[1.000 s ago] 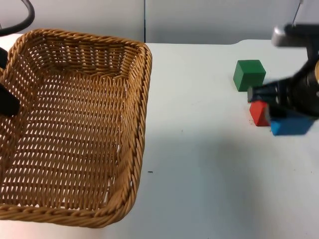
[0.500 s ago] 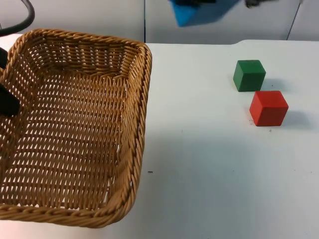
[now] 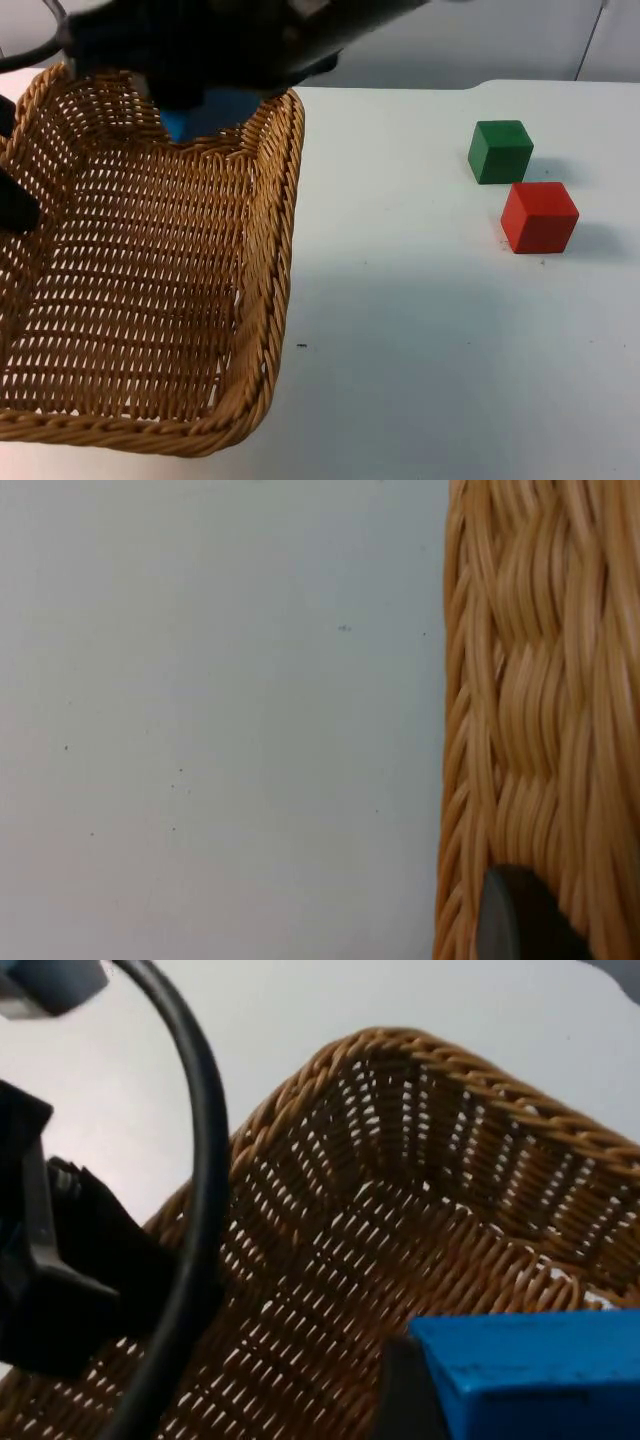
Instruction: Pick up the basket with the left hand and place the blue cube into the basket with the right hand.
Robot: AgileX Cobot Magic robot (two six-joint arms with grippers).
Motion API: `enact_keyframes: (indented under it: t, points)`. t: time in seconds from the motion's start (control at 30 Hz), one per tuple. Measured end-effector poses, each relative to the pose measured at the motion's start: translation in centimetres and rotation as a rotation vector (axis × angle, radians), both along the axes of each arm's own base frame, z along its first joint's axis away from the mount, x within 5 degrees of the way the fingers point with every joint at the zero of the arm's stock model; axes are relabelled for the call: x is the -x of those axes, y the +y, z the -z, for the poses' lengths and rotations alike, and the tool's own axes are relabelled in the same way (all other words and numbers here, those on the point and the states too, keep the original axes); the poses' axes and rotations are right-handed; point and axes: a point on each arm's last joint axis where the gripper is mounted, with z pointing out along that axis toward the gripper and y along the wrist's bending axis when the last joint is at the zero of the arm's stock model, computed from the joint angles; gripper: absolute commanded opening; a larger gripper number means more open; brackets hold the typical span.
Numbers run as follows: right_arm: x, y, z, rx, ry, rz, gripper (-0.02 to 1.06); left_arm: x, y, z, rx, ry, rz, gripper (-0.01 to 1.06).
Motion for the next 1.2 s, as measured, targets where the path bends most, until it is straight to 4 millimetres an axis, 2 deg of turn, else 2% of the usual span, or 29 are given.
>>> enact_keyframes:
  t: [0.07,0.2,0.27,0.37,0.5,0.57,0.63,0.67,0.7,0.83,0.87,0.97,1.0,1.03,1.1,1.2]
  points:
    - [-0.2,0.5,0.5,0.010,0.003,-0.002,0.00,0.0,0.0,0.0,0.000,0.000,0.000,0.00]
    - [-0.8,2.2,3.7,0.082,0.036,-0.016,0.00,0.0,0.0,0.0,0.000,0.000,0.000,0.00]
    - [-0.8,2.3,4.1,0.091,0.040,-0.016,0.00,0.0,0.0,0.0,0.000,0.000,0.000,0.00]
    - [-1.1,2.7,5.9,0.134,0.059,-0.016,0.00,0.0,0.0,0.0,0.000,0.000,0.000,0.00]
    - [-1.1,2.9,6.6,0.142,0.066,-0.025,0.00,0.0,0.0,0.0,0.000,0.000,0.000,0.00]
    - [-1.1,3.1,6.7,0.132,0.063,-0.039,0.03,0.0,0.0,0.0,0.000,0.000,0.000,0.00]
    - [-1.1,3.2,6.9,0.129,0.065,-0.045,0.16,0.0,0.0,0.0,0.000,0.000,0.000,0.00]
    - [-1.2,3.3,7.2,0.131,0.065,-0.049,0.16,0.0,0.0,0.0,-0.001,-0.001,0.001,0.00]
    - [-1.2,3.4,7.4,0.128,0.066,-0.054,0.21,0.0,0.0,0.0,-0.001,-0.001,0.001,0.00]
    - [-1.1,3.6,7.9,0.133,0.070,-0.062,0.50,0.0,0.0,0.0,-0.001,-0.001,0.001,0.00]
    - [-1.1,3.6,7.8,0.133,0.070,-0.062,0.50,0.0,0.0,0.0,-0.001,-0.001,0.001,0.00]
    - [-1.1,3.6,7.9,0.134,0.070,-0.064,0.73,0.0,0.0,0.0,-0.001,-0.001,0.001,0.00]
    - [-1.1,3.6,7.9,0.134,0.070,-0.064,0.73,0.0,0.0,0.0,-0.001,-0.001,0.001,0.00]
    - [-1.1,3.6,7.9,0.134,0.070,-0.064,0.84,0.0,0.0,0.0,-0.001,-0.001,0.001,0.00]
    - [-1.1,3.6,7.9,0.134,0.070,-0.064,0.90,0.0,0.0,0.0,-0.002,-0.002,0.000,0.00]
    - [-1.1,3.6,7.8,0.134,0.068,-0.063,0.91,0.0,0.0,0.0,-0.002,-0.002,0.000,0.00]
